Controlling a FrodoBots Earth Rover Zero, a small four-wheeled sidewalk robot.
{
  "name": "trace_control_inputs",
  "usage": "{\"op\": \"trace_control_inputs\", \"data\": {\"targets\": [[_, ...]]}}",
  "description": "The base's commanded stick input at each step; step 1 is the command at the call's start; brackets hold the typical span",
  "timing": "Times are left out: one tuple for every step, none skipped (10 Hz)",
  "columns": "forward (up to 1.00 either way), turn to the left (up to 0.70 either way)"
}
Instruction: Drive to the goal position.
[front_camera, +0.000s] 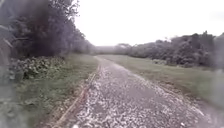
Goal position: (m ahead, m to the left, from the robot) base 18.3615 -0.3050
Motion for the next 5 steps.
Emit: {"op": "trace_control_inputs", "data": {"targets": [[0.85, 0.0], [0.85, 0.0], [0.85, 0.0], [0.85, 0.0], [0.85, 0.0]]}}
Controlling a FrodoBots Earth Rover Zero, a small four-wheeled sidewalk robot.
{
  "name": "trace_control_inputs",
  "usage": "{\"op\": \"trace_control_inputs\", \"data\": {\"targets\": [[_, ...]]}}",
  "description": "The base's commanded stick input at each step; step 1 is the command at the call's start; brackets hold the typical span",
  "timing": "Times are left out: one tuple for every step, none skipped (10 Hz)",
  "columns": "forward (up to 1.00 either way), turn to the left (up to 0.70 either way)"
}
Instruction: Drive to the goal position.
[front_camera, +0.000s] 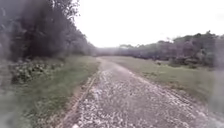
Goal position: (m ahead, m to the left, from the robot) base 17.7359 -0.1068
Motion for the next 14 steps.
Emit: {"op": "trace_control_inputs", "data": {"targets": [[0.85, 0.0], [0.85, 0.0], [0.85, 0.0], [0.85, 0.0], [0.85, 0.0], [0.85, 0.0], [0.85, -0.06], [0.85, -0.26], [0.85, -0.32], [0.85, -0.34], [0.85, -0.34], [0.85, -0.34], [0.85, -0.25], [0.85, 0.0]]}}
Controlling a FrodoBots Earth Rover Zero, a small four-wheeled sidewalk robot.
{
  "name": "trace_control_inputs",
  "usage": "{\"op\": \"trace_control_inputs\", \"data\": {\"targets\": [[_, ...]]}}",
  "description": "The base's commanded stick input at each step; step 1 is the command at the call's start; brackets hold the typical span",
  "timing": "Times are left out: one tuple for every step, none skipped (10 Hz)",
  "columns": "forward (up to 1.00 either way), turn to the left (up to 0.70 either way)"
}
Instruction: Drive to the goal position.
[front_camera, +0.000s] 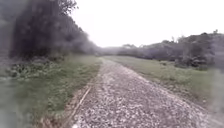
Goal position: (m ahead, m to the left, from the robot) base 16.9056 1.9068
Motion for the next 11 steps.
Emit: {"op": "trace_control_inputs", "data": {"targets": [[0.85, 0.0], [0.85, 0.0], [0.85, 0.0], [0.85, 0.0], [0.85, 0.0], [0.85, 0.0], [0.85, 0.0], [0.85, 0.0], [0.85, 0.0], [0.85, 0.0], [0.85, 0.0]]}}
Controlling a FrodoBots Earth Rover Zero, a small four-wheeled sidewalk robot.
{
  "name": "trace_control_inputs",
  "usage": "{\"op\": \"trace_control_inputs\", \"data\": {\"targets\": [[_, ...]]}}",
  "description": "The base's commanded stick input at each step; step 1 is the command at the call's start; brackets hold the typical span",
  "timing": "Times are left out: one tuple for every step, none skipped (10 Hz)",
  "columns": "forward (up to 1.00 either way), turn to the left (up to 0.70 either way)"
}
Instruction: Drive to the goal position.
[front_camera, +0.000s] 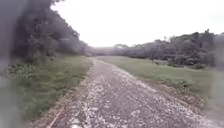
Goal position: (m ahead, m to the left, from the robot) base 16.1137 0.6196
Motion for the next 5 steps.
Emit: {"op": "trace_control_inputs", "data": {"targets": [[0.85, 0.0], [0.85, 0.0], [0.85, 0.0], [0.85, 0.0], [0.85, 0.0]]}}
